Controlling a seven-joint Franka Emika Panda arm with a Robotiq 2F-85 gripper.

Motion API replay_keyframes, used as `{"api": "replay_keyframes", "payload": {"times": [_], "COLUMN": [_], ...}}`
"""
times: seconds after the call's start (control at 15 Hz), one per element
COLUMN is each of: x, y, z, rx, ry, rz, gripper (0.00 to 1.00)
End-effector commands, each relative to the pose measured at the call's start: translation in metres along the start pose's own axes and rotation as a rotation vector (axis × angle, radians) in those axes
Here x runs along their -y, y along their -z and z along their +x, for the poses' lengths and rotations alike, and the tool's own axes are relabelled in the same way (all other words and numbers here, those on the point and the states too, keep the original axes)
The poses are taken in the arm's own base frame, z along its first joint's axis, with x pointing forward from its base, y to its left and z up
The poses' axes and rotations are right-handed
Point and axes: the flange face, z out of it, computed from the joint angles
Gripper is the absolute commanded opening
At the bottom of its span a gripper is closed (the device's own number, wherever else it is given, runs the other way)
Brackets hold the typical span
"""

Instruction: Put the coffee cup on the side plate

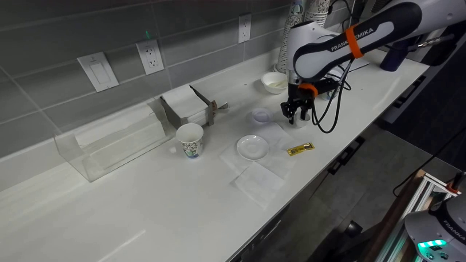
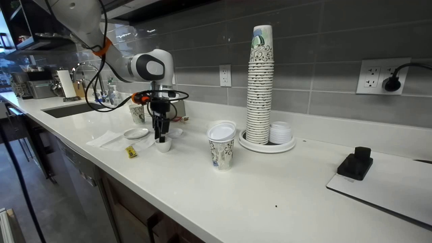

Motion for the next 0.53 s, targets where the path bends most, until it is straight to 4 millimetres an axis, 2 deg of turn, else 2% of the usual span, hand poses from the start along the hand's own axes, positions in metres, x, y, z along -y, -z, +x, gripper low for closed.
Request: {"api": "replay_keyframes", "payload": {"times": [0.0,0.27,0.4,0.47], "x": [0.012,0.015,0.015,0.018], "y": [-0.002,-0.007,-0.004,0.003], "z": [0.008,0.01,0.009,0.005], "rx": [0.021,0.04,0.042,0.038], "ry": [0.009,0.003,-0.013,-0.011], "rz": [-0.04,-0.052,-0.055,-0.054], "gripper": [0.27,0.01,0.0,0.02]}}
